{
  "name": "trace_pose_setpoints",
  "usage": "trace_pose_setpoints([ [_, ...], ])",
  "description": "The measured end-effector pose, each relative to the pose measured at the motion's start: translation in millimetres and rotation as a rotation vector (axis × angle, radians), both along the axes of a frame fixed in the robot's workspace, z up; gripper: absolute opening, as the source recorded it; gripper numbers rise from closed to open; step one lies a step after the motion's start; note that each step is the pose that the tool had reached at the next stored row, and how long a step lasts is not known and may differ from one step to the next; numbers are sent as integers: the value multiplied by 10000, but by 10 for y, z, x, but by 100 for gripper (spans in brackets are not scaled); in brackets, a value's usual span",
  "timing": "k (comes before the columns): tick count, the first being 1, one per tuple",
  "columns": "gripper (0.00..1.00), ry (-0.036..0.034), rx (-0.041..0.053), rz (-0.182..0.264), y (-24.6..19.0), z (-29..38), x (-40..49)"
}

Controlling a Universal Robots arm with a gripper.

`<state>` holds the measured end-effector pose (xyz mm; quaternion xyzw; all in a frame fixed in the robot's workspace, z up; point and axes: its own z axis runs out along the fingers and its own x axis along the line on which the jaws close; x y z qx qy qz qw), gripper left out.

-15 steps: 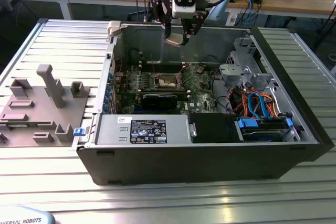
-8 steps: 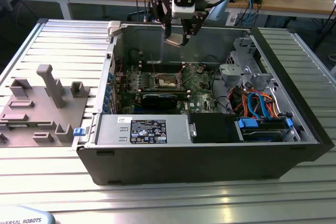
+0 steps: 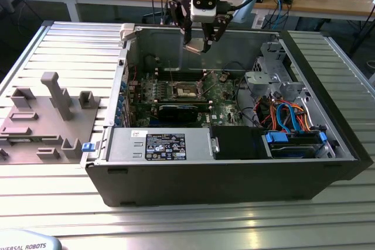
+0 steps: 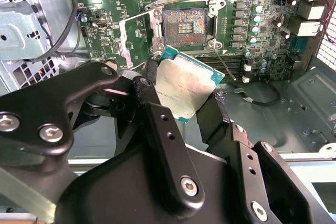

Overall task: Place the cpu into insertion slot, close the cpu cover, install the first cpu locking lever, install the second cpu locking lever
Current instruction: 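Place the cpu into insertion slot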

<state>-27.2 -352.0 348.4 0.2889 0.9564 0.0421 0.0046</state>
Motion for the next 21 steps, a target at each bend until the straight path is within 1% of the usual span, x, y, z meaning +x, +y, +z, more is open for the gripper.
trace_pose_setpoints([
  [3, 55, 0, -15, -11, 0, -7, 0],
  [5, 55, 0, -68, -95, 0, -68, 0],
  [9, 55, 0, -69, -97, 0, -69, 0],
  [11, 55, 0, -79, -232, 0, -118, 0],
  [21, 55, 1, -81, -308, 0, -122, 0],
])
